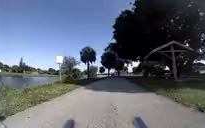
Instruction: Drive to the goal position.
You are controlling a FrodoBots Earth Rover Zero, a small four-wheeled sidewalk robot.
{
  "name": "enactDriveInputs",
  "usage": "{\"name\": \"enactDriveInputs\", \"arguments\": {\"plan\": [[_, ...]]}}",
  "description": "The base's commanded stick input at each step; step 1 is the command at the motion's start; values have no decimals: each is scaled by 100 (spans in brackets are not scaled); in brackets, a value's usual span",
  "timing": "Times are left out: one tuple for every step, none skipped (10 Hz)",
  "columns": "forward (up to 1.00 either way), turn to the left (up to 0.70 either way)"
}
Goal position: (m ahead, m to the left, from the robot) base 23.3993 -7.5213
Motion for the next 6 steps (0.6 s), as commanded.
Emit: {"name": "enactDriveInputs", "arguments": {"plan": [[85,0],[85,0],[85,0],[85,0],[85,0],[85,0]]}}
